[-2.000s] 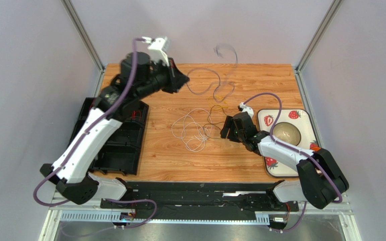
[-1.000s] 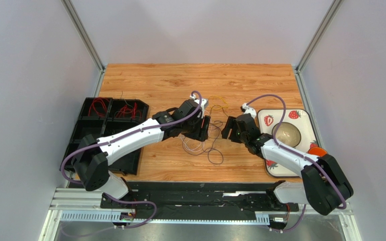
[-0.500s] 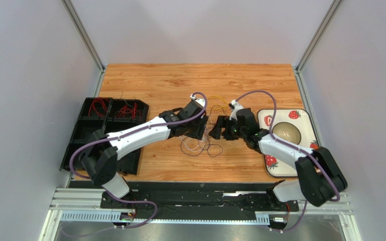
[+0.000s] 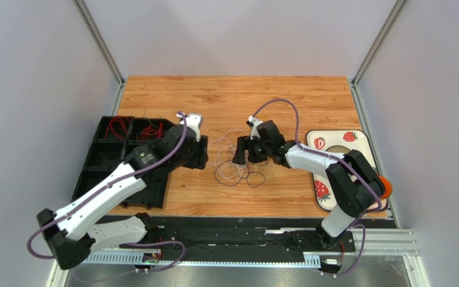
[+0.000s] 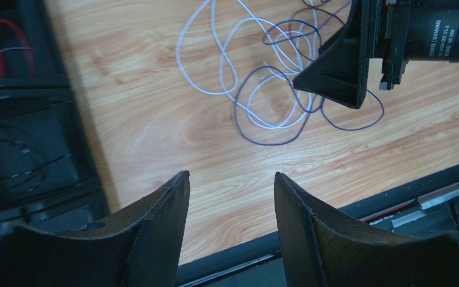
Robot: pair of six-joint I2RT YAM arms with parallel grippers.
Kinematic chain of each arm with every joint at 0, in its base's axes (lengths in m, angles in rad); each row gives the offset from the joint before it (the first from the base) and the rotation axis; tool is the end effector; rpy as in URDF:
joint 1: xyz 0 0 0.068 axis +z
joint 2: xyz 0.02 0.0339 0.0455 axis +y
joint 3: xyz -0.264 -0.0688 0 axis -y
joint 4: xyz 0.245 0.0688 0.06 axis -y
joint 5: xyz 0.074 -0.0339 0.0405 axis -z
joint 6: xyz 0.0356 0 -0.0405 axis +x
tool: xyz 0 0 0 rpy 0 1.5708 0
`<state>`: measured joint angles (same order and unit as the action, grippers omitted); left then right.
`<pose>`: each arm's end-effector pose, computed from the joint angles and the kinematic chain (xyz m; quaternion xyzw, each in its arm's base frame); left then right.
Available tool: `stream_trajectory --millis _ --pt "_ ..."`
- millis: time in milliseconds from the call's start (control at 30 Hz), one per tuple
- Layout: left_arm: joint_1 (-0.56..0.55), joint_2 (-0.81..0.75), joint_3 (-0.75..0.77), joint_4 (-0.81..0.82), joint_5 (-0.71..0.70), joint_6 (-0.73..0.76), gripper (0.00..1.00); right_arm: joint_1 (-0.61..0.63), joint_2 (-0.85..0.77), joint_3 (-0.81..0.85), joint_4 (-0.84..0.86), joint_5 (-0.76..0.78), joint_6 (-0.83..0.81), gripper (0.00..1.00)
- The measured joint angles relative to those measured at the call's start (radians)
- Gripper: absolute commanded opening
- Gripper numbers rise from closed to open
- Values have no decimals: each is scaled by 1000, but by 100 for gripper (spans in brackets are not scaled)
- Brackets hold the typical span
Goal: Untangle the cables
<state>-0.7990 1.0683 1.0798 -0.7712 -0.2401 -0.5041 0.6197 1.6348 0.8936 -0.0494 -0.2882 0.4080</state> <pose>0.1566 -0.1488 0.3329 0.0873 0.9093 -0.1500 0.3782 0.2662 0.2023 0.1789 -0.1510 0.9044 0.3006 0.2625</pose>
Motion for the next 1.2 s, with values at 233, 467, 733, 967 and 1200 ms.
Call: stream_trajectory --millis 233,467,733,967,1200 --pt "9 -197 -43 -108 -129 42 63 95 45 66 -82 58 -53 78" --pt "10 -285 -88 -141 -172 46 62 176 79 106 -153 153 -77 73" --pt "10 -278 -88 -141 -185 50 62 203 149 170 -213 289 -80 57" --pt "10 -278 -89 -141 -185 55 61 214 151 177 -224 378 -74 56" --pt "10 -274 -89 -140 -188 61 61 233 148 191 -262 449 -61 56"
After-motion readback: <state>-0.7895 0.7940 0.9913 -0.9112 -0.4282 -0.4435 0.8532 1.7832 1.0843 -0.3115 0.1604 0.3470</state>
